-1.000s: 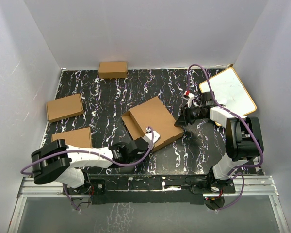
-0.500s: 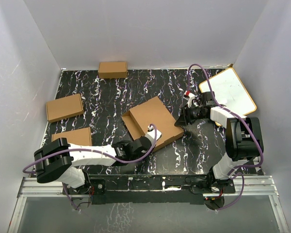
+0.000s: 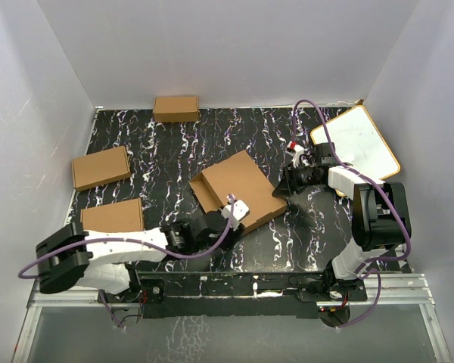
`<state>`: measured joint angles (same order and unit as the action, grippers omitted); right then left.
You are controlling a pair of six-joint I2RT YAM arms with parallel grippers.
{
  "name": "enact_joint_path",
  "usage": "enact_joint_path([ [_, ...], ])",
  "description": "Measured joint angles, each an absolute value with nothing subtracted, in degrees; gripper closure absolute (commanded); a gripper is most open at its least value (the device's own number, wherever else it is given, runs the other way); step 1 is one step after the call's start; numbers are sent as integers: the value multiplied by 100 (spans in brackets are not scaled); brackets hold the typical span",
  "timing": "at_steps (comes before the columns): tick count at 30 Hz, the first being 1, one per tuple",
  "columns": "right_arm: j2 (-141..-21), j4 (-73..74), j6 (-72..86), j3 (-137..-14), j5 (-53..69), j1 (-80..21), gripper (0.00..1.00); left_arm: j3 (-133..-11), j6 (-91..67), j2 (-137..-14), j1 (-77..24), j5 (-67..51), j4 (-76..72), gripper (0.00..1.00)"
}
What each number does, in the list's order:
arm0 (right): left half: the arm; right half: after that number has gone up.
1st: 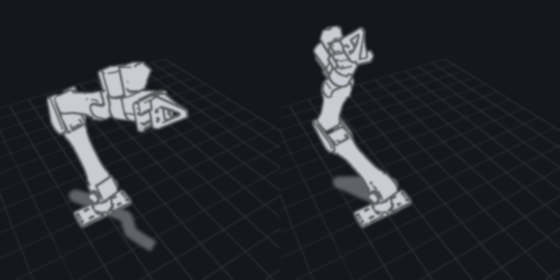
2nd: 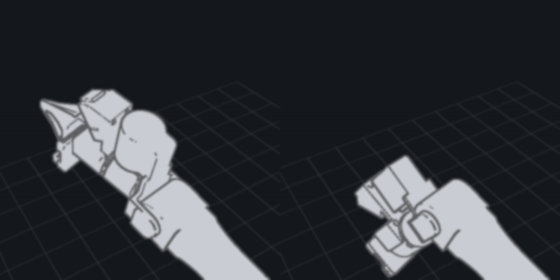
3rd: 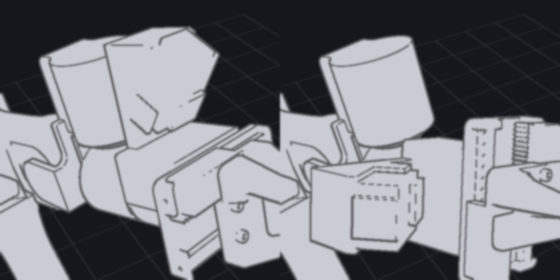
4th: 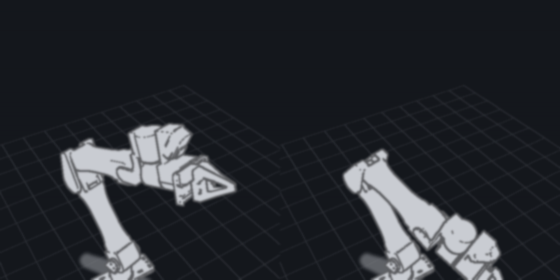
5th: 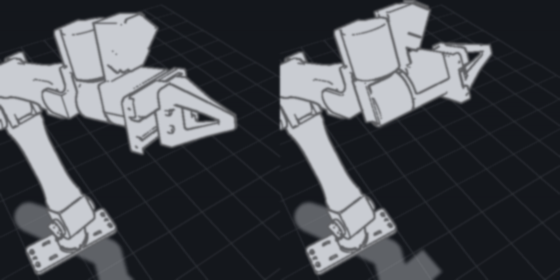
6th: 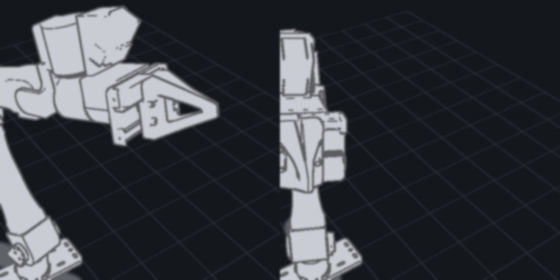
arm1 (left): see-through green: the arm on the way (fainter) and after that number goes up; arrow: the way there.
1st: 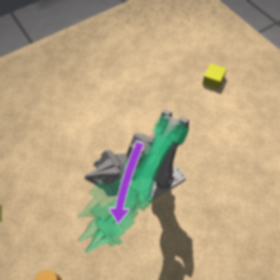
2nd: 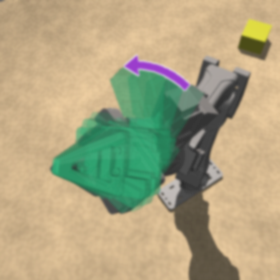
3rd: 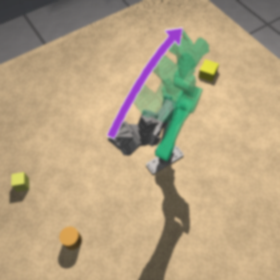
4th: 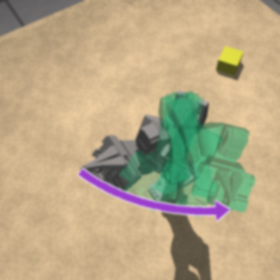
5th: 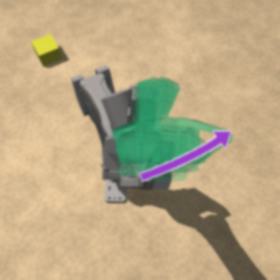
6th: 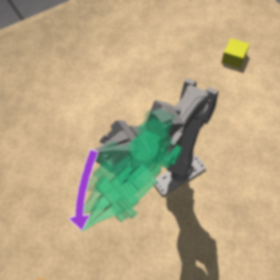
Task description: Fold the paper box
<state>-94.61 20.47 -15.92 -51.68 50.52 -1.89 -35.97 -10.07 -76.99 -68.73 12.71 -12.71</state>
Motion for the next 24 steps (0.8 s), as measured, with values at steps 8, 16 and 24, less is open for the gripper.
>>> enact_joint_path([
  [8, -9459, 2047, -1651, -5170, 5052, -189, 54, -2740, -1350, -6119, -6873, 1041, -1970, 14],
  [16, -9214, 2141, -2128, -5170, 4742, -222, 40, -1638, -1608, -5527, -6873, 805, -2875, 9],
  [24, -8160, 2735, -3627, -4908, 4744, -196, 0, -1144, -1129, -5540, -6873, 803, -3605, 14],
])
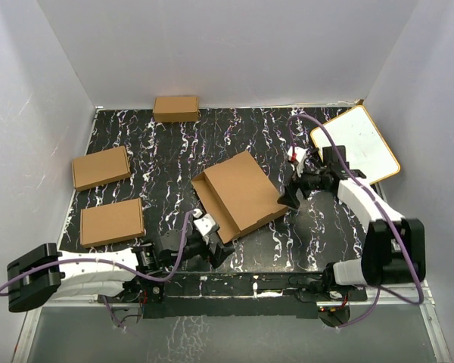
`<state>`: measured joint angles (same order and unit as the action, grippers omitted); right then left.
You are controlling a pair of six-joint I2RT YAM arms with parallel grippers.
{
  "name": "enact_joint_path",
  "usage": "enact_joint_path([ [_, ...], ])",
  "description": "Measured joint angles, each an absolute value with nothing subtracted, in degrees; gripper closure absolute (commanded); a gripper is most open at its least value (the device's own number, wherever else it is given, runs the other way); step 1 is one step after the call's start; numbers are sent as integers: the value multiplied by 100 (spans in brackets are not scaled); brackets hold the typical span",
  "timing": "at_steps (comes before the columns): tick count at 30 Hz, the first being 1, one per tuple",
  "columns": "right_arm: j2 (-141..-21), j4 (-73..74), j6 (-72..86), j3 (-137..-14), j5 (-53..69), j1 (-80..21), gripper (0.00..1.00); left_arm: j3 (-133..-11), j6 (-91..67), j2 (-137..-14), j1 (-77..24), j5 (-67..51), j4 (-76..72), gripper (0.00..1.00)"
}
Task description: Fold the paper box
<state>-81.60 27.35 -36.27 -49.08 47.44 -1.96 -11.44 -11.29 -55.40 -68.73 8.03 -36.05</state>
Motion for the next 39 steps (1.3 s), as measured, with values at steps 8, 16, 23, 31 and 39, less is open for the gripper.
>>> enact_joint_path([
  [8, -7041, 3439, -6368, -4431, 6289, -193, 0, -1100, -414, -5940, -6873, 869, -4246, 23],
  [16, -7234, 4473, -8298, -3972, 6840, -5, 3, -934, -172, -6722, -6873, 1026, -5094, 31],
  [23, -7266, 4464, -8329, -3972, 7181, 497, 6, -930, -167, -7220, -6873, 1151, -5487, 32],
  [31, -7255, 2624, -5140, -3916, 7391, 762, 10, -923, -311, -7443, -6873, 1177, -5920, 31],
  [39, -7194, 1135, -2932, -3691, 6788, 762, 13, -1092, -548, -7795, -6873, 1275, -5826, 39],
])
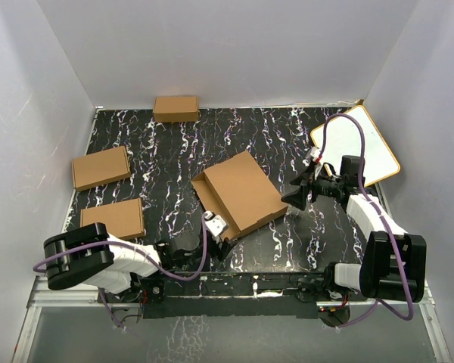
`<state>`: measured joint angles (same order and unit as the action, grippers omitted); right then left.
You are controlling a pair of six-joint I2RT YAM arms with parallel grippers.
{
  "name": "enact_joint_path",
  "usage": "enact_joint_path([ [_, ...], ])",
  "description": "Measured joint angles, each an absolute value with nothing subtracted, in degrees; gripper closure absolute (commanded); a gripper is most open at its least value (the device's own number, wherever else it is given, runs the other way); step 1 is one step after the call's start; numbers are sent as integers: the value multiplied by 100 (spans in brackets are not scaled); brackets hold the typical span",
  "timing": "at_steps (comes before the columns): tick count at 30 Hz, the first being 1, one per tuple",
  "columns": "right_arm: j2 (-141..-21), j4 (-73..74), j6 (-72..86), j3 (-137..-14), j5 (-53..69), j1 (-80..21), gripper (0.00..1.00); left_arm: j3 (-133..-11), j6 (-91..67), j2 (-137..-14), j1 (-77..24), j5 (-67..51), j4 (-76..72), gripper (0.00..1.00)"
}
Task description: Fold the paper box
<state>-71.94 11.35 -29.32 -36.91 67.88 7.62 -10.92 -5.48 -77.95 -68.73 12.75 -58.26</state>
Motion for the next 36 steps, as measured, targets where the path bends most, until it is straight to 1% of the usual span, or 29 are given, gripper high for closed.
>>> enact_joint_path([
  [8, -7422, 552, -2016, -3662, 6501, 762, 19, -1302, -788, -7975, -6873, 1455, -5669, 42],
  [11, -7732, 493, -1732, -3664, 6407, 762, 21, -1437, -840, -8243, -6873, 1457, -5653, 48],
  [14, -8047, 563, -1518, -3680, 6302, 757, 22, -1505, -882, -8396, -6873, 1459, -5605, 50],
  [16, -8171, 631, -1437, -3699, 6235, 749, 22, -1553, -902, -8420, -6873, 1459, -5531, 53],
  [22, -8224, 692, -1308, -3782, 6108, 631, 26, -1632, -974, -8420, -6873, 1479, -5474, 56],
  [28, -8346, 735, -1251, -3848, 5966, 513, 28, -1734, -1048, -8420, -6873, 1538, -5282, 66],
  [32, -8374, 751, -1208, -3848, 5900, 497, 30, -1737, -1066, -8420, -6873, 1584, -5231, 69],
  [36, -8392, 749, -1184, -3848, 5863, 482, 31, -1737, -1076, -8420, -6873, 1605, -5210, 76],
])
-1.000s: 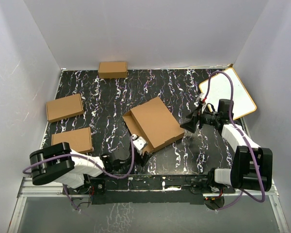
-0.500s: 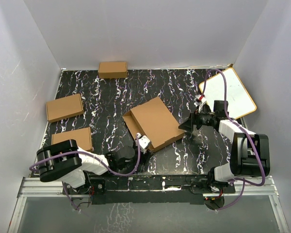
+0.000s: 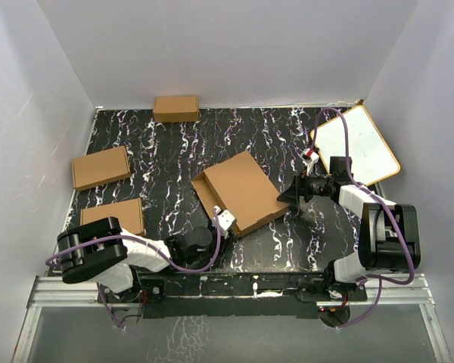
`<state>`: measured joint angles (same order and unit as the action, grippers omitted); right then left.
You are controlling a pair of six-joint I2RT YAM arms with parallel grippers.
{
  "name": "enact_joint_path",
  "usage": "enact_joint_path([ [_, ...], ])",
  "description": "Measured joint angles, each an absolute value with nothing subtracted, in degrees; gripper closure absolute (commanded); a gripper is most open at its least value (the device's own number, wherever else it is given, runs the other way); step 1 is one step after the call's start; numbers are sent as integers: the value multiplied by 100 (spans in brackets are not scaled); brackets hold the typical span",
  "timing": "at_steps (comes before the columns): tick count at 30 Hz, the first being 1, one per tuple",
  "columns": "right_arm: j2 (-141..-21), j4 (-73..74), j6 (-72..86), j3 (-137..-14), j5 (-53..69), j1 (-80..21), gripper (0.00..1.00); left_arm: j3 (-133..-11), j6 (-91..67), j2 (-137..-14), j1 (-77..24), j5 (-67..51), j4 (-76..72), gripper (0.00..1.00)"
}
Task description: Fold the paper box
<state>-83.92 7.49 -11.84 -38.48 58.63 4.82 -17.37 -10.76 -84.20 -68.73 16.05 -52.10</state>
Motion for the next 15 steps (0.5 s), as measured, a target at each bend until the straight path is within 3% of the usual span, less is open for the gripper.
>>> enact_joint_path([
  [15, -8525, 742, -987, -3850, 5839, 425, 31, -1737, -1063, -8409, -6873, 1594, -5225, 98],
])
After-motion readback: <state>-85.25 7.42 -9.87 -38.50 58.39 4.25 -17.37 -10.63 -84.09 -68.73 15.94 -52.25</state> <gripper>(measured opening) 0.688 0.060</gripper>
